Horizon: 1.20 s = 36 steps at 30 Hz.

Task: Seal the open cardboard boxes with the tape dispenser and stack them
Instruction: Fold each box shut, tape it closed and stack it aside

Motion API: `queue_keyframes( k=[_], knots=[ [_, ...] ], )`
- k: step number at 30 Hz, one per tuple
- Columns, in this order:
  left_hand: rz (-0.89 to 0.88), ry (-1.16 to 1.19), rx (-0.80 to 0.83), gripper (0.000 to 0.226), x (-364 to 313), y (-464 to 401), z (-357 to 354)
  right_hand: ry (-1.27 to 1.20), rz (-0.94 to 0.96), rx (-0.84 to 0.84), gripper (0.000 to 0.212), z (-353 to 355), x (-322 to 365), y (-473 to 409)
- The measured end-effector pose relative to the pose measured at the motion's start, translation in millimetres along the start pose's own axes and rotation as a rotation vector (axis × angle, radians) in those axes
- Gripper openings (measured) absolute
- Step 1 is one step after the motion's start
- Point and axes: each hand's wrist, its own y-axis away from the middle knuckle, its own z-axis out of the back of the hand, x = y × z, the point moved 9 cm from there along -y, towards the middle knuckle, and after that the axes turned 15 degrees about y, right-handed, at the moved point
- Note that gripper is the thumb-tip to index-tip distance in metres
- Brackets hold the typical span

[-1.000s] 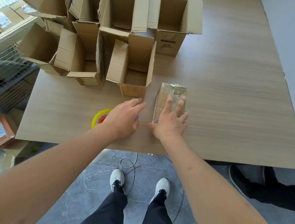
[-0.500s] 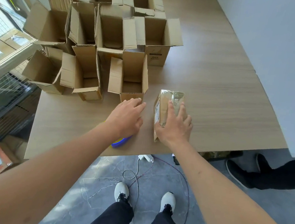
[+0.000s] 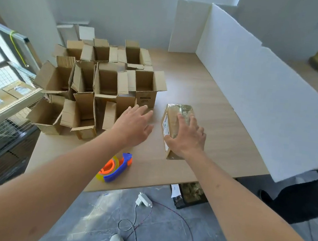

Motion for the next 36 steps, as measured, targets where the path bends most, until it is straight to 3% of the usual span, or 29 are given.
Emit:
queue_keyframes(
  k=[11, 19, 36],
  knots=[
    [0.002, -0.028, -0.108, 0.058, -117, -12, 41, 0.007, 0.021, -0.096, 0.091, 79, -105, 11],
    [-0.004, -0.016, -0.132, 0.056, -184, -36, 37, -0.009, 0.040, -0.111, 0.088, 96, -171, 3],
    [-0.045, -0.020, -0.013, 0.056, -172, -219, -10, 0.052, -0.012, -0.050, 0.085, 69, -224, -154]
  ],
)
